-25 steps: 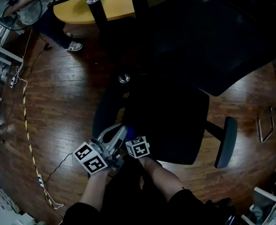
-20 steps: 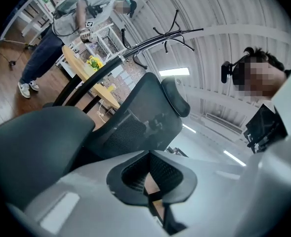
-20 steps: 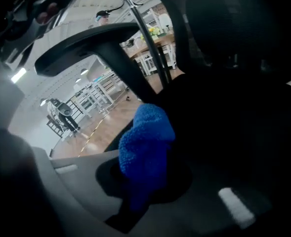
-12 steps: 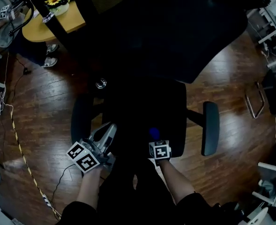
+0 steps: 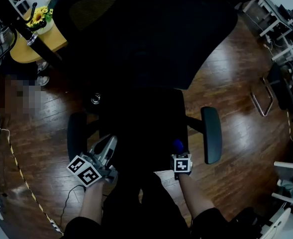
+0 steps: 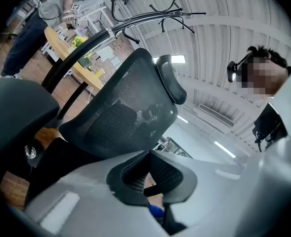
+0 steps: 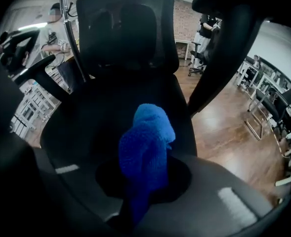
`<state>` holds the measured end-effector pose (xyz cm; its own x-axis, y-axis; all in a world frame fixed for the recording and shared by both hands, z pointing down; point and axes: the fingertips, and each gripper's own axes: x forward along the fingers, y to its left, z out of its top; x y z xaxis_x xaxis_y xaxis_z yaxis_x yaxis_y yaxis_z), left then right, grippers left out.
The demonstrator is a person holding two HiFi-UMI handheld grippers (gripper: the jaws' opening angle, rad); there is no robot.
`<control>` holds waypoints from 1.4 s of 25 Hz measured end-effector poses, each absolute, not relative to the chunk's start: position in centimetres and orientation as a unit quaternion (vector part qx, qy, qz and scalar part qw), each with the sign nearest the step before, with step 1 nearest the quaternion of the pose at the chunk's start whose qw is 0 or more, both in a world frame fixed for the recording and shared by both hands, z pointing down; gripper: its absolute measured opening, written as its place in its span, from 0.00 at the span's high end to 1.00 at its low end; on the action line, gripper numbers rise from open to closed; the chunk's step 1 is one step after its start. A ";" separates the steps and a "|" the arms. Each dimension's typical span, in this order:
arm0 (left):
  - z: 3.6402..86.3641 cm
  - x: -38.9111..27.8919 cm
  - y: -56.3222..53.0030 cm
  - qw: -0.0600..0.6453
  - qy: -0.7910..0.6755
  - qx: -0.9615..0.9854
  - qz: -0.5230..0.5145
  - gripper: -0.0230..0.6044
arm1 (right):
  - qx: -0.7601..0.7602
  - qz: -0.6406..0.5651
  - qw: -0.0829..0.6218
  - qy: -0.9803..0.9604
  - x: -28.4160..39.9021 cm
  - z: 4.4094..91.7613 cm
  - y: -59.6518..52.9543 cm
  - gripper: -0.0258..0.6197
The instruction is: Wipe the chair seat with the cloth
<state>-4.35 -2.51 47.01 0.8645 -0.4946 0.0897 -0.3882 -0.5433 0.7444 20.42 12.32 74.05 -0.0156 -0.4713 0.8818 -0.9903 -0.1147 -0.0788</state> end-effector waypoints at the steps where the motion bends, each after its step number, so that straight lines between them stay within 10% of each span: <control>1: 47.0 -4.3 -2.5 0.405 -0.251 0.877 -0.064 0.98 | 0.631 0.407 0.308 -0.584 20.3 73.9 11.6 0.91; 26: 47.9 -6.1 -4.5 0.454 -0.232 0.852 -0.113 0.98 | 0.424 0.389 0.197 -0.794 -6.4 73.6 -20.6 0.91; 35: 48.5 -4.1 -4.0 0.454 -0.202 0.862 -0.094 0.98 | 0.545 0.367 0.237 -0.716 7.2 74.2 -18.5 0.91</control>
<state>-4.10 -4.02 48.53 0.9005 -0.4343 0.0223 -0.2640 -0.5052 0.8216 7.22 -18.53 74.22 -0.2938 -0.6071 0.7383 -0.9539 0.1369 -0.2670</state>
